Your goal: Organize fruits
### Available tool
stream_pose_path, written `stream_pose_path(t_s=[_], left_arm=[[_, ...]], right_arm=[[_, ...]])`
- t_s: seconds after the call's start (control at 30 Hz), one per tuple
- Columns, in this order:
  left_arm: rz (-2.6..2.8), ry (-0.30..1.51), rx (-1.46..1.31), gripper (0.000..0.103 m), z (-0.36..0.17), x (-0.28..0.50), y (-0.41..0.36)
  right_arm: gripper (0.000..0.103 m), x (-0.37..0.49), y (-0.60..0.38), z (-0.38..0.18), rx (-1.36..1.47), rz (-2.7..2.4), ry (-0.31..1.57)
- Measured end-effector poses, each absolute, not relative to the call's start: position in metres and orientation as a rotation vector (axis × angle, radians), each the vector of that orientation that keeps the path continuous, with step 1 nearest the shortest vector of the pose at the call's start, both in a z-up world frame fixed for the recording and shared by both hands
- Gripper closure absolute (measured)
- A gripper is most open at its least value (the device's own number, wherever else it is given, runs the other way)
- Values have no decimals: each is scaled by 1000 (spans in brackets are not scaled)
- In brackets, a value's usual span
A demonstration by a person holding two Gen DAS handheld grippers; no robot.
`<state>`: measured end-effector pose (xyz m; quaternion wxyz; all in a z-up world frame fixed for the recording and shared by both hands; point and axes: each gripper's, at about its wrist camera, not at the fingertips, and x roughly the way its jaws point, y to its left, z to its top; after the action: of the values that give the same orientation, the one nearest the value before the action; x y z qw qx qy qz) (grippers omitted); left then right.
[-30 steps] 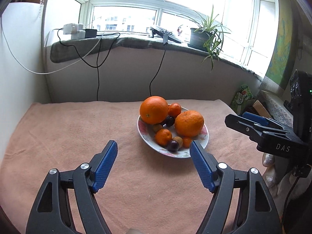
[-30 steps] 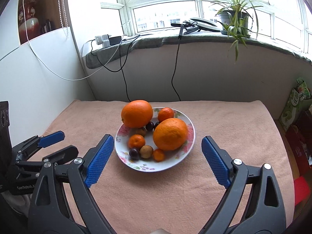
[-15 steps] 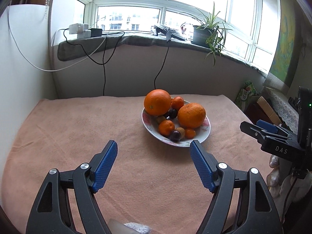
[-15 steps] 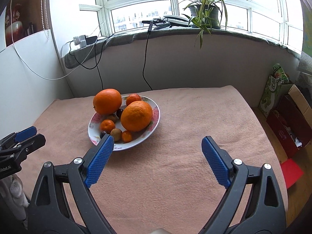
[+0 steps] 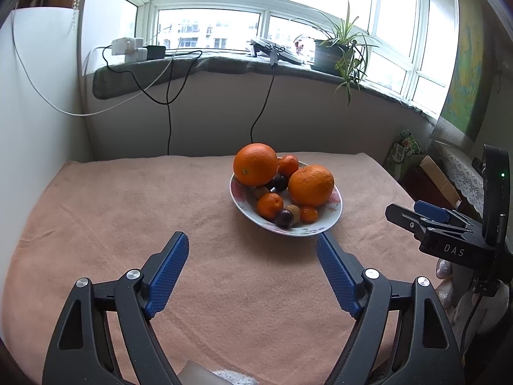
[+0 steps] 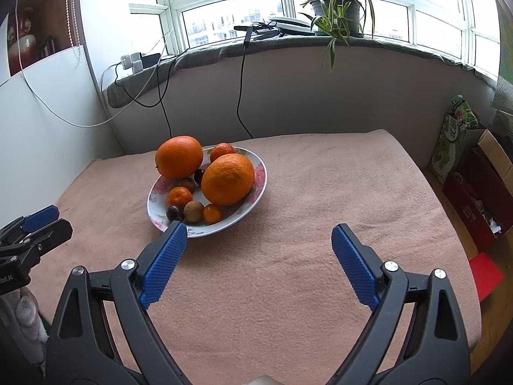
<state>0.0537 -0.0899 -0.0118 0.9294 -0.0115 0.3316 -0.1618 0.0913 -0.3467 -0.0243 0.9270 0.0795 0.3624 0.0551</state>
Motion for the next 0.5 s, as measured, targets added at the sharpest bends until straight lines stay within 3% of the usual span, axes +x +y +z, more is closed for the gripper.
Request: stream_pose_path(t_s=[0.5], left_arm=[[-331,672,-21,21,-13,52,-89]], right_arm=[[9,92,-343,-27,168,119,752]])
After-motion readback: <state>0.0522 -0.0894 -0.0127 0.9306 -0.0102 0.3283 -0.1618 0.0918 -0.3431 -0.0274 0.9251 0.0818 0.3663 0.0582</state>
